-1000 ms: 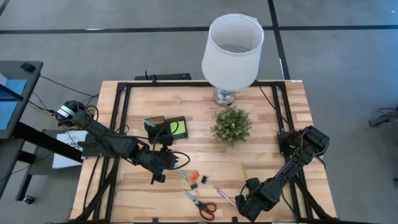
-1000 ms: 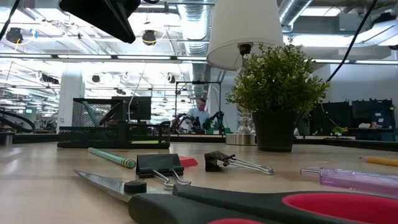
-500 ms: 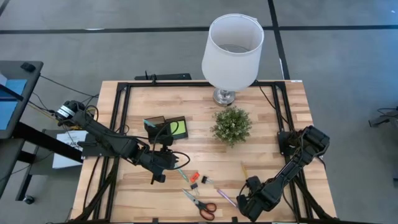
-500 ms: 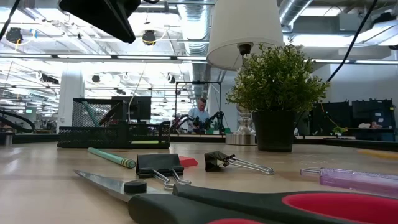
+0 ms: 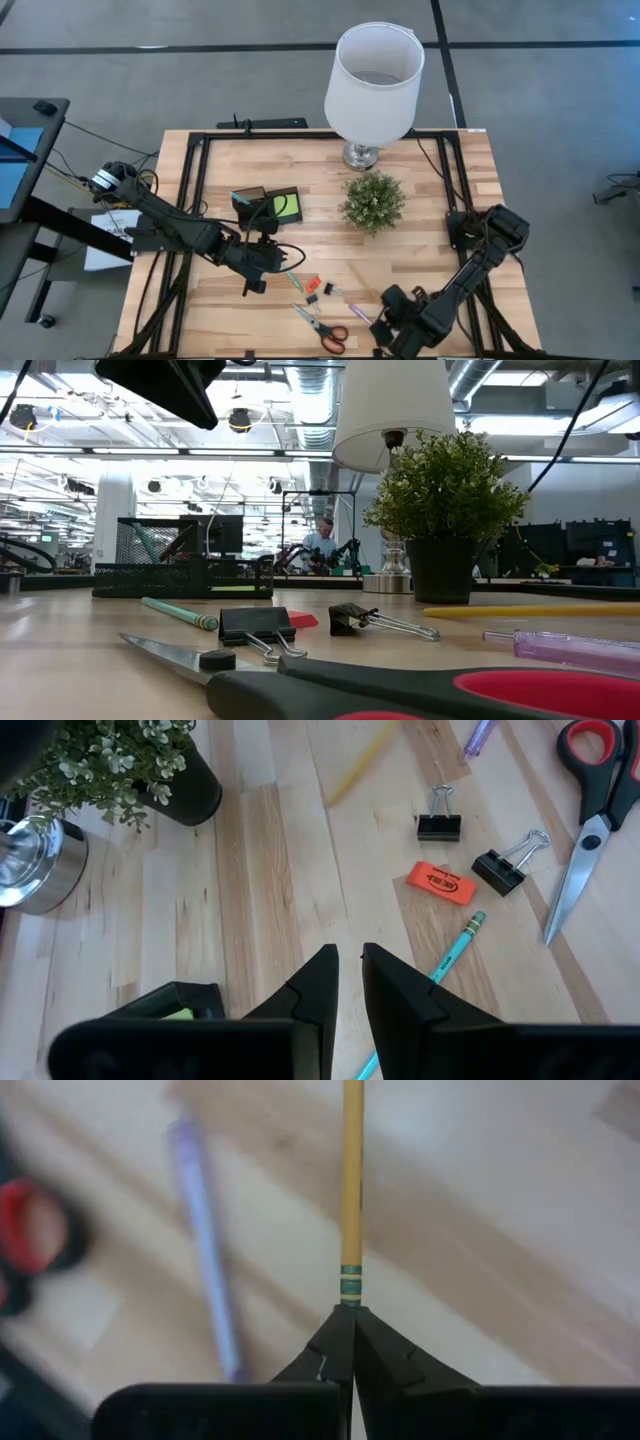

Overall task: Pick and place office supplies into organizer
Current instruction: Put the yellow pencil into the black desk organizer

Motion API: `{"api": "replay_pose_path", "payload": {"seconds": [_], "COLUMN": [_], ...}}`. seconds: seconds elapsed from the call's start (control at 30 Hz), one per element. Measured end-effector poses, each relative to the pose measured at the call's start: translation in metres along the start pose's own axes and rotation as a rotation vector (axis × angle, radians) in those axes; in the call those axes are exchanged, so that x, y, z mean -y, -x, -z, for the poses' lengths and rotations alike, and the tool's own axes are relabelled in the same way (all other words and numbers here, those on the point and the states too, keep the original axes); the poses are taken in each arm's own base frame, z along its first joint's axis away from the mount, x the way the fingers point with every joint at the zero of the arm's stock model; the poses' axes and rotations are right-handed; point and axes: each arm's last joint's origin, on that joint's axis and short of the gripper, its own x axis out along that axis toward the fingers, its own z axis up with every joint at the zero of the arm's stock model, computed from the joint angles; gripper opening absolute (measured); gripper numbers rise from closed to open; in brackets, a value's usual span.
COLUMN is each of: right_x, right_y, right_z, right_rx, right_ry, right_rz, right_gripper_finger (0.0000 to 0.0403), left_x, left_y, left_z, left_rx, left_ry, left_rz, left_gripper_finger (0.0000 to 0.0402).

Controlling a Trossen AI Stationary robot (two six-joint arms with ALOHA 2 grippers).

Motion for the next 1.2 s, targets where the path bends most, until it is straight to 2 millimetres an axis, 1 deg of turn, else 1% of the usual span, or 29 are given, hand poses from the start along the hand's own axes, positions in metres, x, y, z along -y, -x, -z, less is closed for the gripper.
{"api": "replay_pose_path", "payload": {"seconds": [0.07, 0.13, 0.27, 0.43, 0.5, 0.57, 0.7, 0.8, 0.9, 1.03, 1.1, 1.2], "right_x": [-0.006, -0.012, -0.017, -0.018, -0.018, -0.018, -0.012, -0.006, -0.004, -0.003, -0.002, -0.001], "right_y": [0.004, 0.006, 0.005, 0.003, 0.002, 0.001, -0.002, -0.006, -0.007, -0.010, -0.012, -0.013], "right_z": [-0.005, -0.016, -0.036, -0.045, -0.046, -0.047, -0.037, -0.030, -0.026, -0.030, -0.033, -0.034], "right_rx": [0.022, 0.057, 0.073, 0.059, 0.061, 0.062, 0.075, 0.091, 0.091, 0.094, 0.095, 0.107], "right_ry": [0.048, 0.088, 0.129, 0.190, 0.195, 0.191, 0.219, 0.240, 0.263, 0.280, 0.281, 0.316], "right_rz": [-0.024, -0.037, -0.030, -0.022, -0.020, -0.027, -0.017, -0.002, 0.002, 0.013, 0.020, 0.030], "right_gripper_finger": [0.0002, 0.0002, 0.0002, 0.0001, 0.0001, 0.0001, 0.0001, 0.0000, 0.0000, 0.0001, 0.0007, 0.0024], "left_x": [0.000, 0.000, 0.000, 0.000, -0.001, -0.001, 0.000, 0.000, -0.003, -0.008, -0.011, -0.015], "left_y": [0.000, 0.000, 0.000, 0.000, 0.000, 0.000, -0.001, -0.001, -0.001, -0.003, -0.005, -0.009], "left_z": [0.000, 0.000, 0.000, 0.000, -0.002, -0.005, -0.015, -0.018, -0.023, -0.022, -0.020, -0.013], "left_rx": [0.000, 0.000, 0.000, 0.001, 0.017, 0.053, 0.142, 0.175, 0.223, 0.212, 0.186, 0.098], "left_ry": [0.005, 0.010, 0.002, -0.003, -0.021, 0.011, 0.249, 0.327, 0.363, 0.344, 0.352, 0.333], "left_rz": [0.000, 0.000, 0.000, -0.009, -0.034, -0.040, -0.011, -0.002, -0.013, -0.039, -0.030, 0.023], "left_gripper_finger": [0.0045, 0.0045, 0.0045, 0.0045, 0.0045, 0.0045, 0.0045, 0.0045, 0.0045, 0.0045, 0.0045, 0.0045]}}
